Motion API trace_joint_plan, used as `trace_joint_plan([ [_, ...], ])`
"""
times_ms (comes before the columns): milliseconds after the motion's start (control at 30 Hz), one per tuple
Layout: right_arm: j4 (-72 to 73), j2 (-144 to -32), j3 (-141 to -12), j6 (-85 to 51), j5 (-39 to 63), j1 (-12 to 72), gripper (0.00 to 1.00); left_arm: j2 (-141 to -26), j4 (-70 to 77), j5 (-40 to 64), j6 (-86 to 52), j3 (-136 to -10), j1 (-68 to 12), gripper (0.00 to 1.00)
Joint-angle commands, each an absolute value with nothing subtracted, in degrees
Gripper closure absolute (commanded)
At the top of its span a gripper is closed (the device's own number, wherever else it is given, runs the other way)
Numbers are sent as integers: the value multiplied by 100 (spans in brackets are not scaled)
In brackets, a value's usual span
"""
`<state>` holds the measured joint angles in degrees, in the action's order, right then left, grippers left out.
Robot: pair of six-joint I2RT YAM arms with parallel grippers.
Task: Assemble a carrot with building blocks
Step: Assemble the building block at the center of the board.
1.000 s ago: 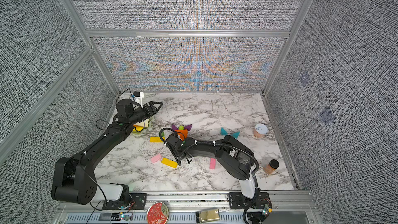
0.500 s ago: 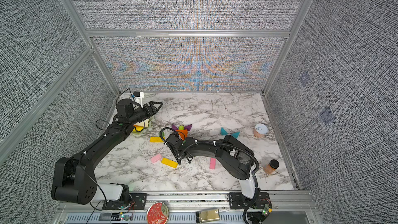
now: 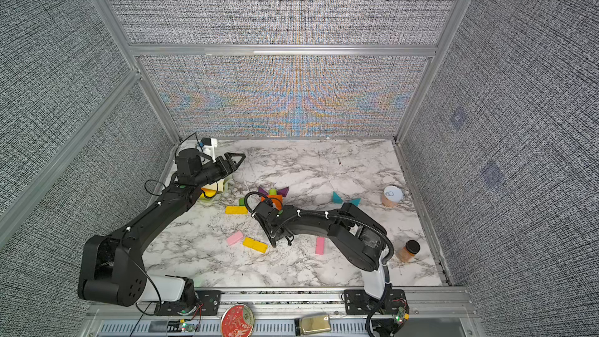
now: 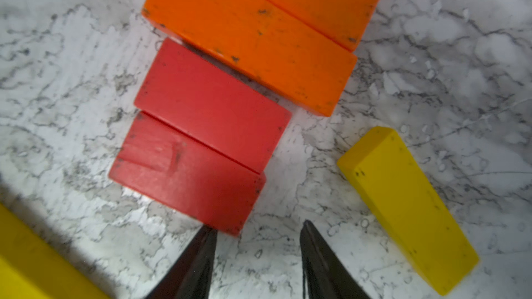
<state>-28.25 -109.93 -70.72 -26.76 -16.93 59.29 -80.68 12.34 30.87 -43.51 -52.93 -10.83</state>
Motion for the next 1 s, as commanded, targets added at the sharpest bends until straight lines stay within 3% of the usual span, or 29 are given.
trace_joint_plan([
  [0,-2878,-11021,-7098,-2699,-1756,5924,49,-8082,1389,3182,-4322,-5292,-1086,24],
  [533,-3006,-10922,-7219,-2696,-1648,5958,50,-8054,1417,3263,-4357,-5303,-1091,23],
  [967,-3652,-9738,-7032,-2681,-2265,5787,50,-8126,1578,3386,-4421,-5258,-1142,23],
])
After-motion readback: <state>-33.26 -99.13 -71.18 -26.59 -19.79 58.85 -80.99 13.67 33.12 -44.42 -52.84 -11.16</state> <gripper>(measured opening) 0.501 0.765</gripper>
